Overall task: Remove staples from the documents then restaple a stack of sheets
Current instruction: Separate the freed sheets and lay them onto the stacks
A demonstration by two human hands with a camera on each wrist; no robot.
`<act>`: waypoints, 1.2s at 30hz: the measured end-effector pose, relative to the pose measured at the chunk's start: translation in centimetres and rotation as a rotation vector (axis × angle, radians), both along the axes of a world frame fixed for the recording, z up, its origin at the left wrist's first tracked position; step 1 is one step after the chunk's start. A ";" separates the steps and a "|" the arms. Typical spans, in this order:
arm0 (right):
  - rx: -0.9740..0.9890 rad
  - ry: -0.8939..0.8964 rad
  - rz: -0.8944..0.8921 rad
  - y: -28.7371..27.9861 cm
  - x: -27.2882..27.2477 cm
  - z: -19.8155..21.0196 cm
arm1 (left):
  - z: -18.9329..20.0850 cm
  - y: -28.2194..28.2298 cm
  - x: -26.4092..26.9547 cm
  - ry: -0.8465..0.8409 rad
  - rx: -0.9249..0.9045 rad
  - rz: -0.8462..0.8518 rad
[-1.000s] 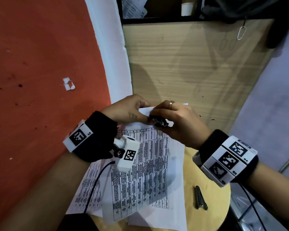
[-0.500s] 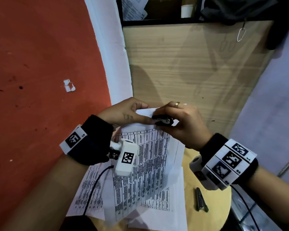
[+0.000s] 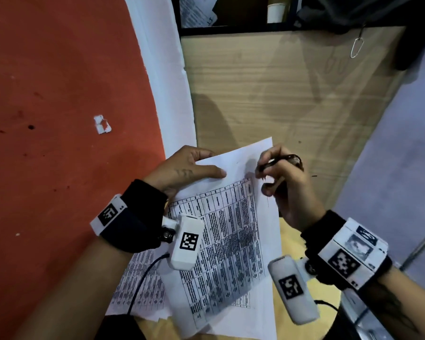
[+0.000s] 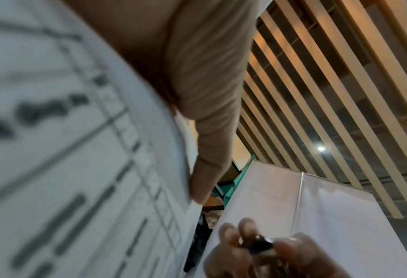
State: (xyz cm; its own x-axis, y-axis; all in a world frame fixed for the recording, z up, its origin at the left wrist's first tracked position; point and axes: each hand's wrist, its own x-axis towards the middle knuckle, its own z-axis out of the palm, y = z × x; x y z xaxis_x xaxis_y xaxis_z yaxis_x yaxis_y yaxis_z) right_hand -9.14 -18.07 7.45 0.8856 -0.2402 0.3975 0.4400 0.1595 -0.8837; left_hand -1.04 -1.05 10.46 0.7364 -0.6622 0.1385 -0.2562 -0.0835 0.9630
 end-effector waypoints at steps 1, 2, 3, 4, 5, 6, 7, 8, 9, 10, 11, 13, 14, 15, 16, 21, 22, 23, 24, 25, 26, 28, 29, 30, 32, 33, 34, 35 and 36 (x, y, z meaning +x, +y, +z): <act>0.086 0.045 0.040 0.5 0.0 -0.1 | -0.2 -0.1 0.1 0.023 -0.005 0.023; 0.105 0.082 0.047 0.8 0.1 -0.2 | -0.4 -0.3 0.1 0.044 -0.007 0.033; 0.061 0.101 0.018 1.2 0.3 -0.3 | -0.5 -0.4 0.2 0.068 -0.009 0.030; -0.057 0.095 -0.047 1.4 0.4 -0.5 | -0.6 -0.4 0.2 0.090 -0.014 0.019; -0.235 0.057 -0.130 1.5 0.6 -0.6 | -0.7 -0.5 0.2 0.113 -0.021 0.005; -0.446 0.003 -0.220 1.5 0.6 -0.7 | -0.8 -0.5 0.2 0.137 -0.030 -0.007; -0.634 -0.053 -0.301 1.5 0.7 -0.8 | -0.9 -0.5 0.1 0.154 -0.041 -0.010; -0.761 -0.107 -0.358 1.4 0.8 -0.9 | -0.9 -0.5 0.0 0.158 -0.049 -0.006; -0.827 -0.144 -0.389 1.4 0.9 -0.9 | -1.1 -0.6 0.0 0.159 -0.052 -0.001; -0.858 -0.167 -0.409 1.3 1.1 -1.0 | -1.1 -0.7 -0.1 0.158 -0.052 0.006; -0.871 -0.186 -0.427 1.4 1.2 -1.0 | -1.2 -0.8 -0.1 0.153 -0.050 0.018; -0.883 -0.206 -0.456 1.3 1.5 -1.0 | -1.3 -1.1 -0.1 0.159 -0.063 0.045; -0.881 -0.209 -0.468 1.3 1.5 -1.1 | -1.3 -1.2 0.0 0.172 -0.071 0.058; -0.877 -0.207 -0.476 1.2 1.6 -1.1 | -1.2 -1.3 -0.1 0.184 -0.080 0.071; -0.872 -0.205 -0.482 1.2 1.6 -1.0 | -1.2 -1.4 -0.1 0.192 -0.090 0.083; -0.862 -0.200 -0.491 1.2 1.7 -0.9 | -1.3 -1.7 -0.1 0.203 -0.111 0.121; -0.859 -0.203 -0.495 1.3 1.7 -0.8 | -1.4 -1.7 -0.2 0.206 -0.120 0.121; -0.859 -0.202 -0.497 1.3 1.7 -0.8 | -1.4 -1.7 -0.3 0.206 -0.130 0.113; -0.860 -0.195 -0.498 1.3 1.7 -0.7 | -1.4 -1.7 -0.4 0.200 -0.137 0.099; -0.863 -0.187 -0.498 1.4 1.7 -0.7 | -1.4 -1.7 -0.4 0.190 -0.139 0.089; -0.863 -0.181 -0.500 1.3 1.8 -0.6 | -1.5 -1.7 -0.5 0.176 -0.137 0.085; -0.838 -0.166 -0.495 1.3 1.9 -0.5 | -1.5 -1.6 -0.6 0.149 -0.127 0.089; -0.815 -0.161 -0.489 1.4 1.9 -0.5 | -1.5 -1.6 -0.6 0.140 -0.122 0.090; -0.791 -0.159 -0.481 1.4 1.9 -0.4 | -1.5 -1.5 -0.6 0.138 -0.121 0.092; -0.751 -0.143 -0.465 1.3 1.8 -0.3 | -1.5 -1.3 -0.5 0.145 -0.123 0.096; -0.729 -0.132 -0.460 1.2 1.8 -0.3 | -1.5 -1.2 -0.4 0.149 -0.126 0.102; -0.700 -0.117 -0.452 1.0 1.8 -0.4 | -1.5 -1.0 -0.3 0.151 -0.127 0.109; -0.665 -0.094 -0.444 0.8 1.8 -0.5 | -1.5 -0.9 -0.2 0.147 -0.128 0.116; -0.628 -0.070 -0.434 0.5 1.8 -0.6 | -1.5 -0.7 -0.1 0.142 -0.130 0.124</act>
